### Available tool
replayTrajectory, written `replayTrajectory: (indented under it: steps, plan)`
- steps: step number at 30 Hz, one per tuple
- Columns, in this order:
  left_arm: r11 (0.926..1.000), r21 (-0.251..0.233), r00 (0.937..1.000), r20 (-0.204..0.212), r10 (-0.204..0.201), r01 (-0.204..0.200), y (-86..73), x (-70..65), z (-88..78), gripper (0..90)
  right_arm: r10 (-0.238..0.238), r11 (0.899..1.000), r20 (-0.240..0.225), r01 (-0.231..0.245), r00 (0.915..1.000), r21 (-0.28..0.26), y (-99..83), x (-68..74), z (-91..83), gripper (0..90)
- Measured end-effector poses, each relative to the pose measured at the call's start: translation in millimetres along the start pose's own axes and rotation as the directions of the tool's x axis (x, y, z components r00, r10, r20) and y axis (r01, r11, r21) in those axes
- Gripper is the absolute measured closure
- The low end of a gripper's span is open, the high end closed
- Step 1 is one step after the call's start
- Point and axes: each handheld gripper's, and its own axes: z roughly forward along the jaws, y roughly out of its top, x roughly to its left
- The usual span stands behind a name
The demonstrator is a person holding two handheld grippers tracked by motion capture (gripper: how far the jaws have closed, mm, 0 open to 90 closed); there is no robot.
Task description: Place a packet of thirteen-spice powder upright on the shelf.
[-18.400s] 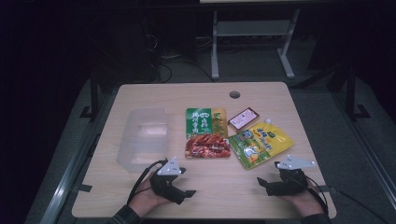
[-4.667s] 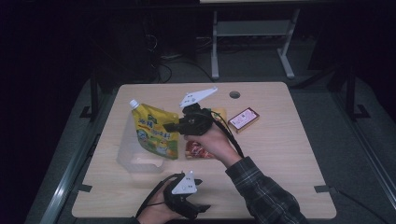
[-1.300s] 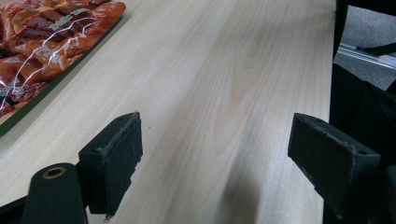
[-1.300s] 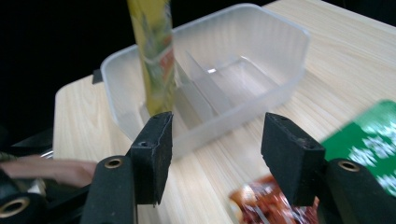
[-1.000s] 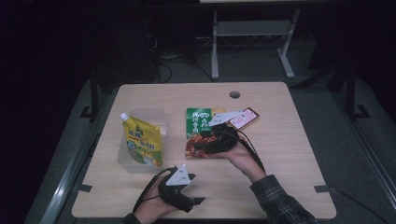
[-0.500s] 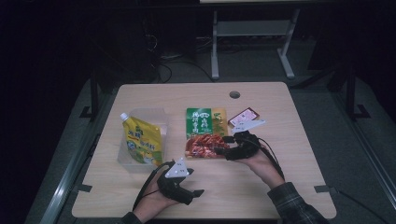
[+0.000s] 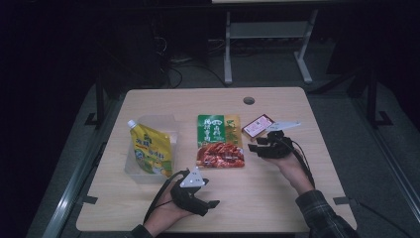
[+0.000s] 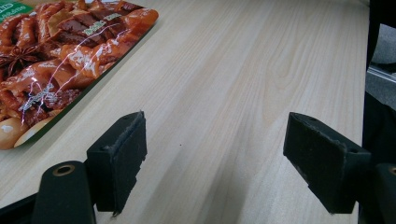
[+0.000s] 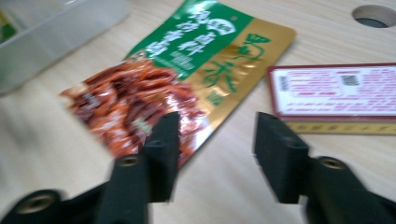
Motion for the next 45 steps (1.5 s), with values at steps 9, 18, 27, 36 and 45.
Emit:
replayTrajectory:
  steps: [9,18,27,36,45]
  plan:
    - [1.0,-0.003,1.0,0.0,-0.007,0.007,-2.3,3.2,-6.9,21.6,-0.01,1.0,0.123,0.008,0.9924,0.021,24.7,-33.0,31.2,78.2]
    - [0.9999,-0.008,0.9999,0.005,-0.01,0.01,-3.2,2.5,-8.7,21.6,0.002,1.0,0.205,-0.003,0.9788,0.005,44.1,-55.0,57.0,90.0]
    - [1.0,-0.007,1.0,0.006,-0.003,0.003,-3.4,-0.8,-10.2,21.7,0.002,0.999,0.272,-0.016,0.9622,0.047,59.8,-71.1,79.6,90.0]
    - [0.9998,-0.015,0.9999,0.004,-0.009,0.01,-4.3,0.6,-12.7,22.0,-0.032,0.997,0.274,0.01,0.9613,0.083,60.4,-74.4,96.2,90.0]
    - [0.9999,-0.016,0.9999,0.013,-0.001,0.001,-4.4,-2.0,-11.6,22.2,-0.024,0.995,0.271,-0.003,0.9624,0.097,52.6,-77.5,91.7,90.0]
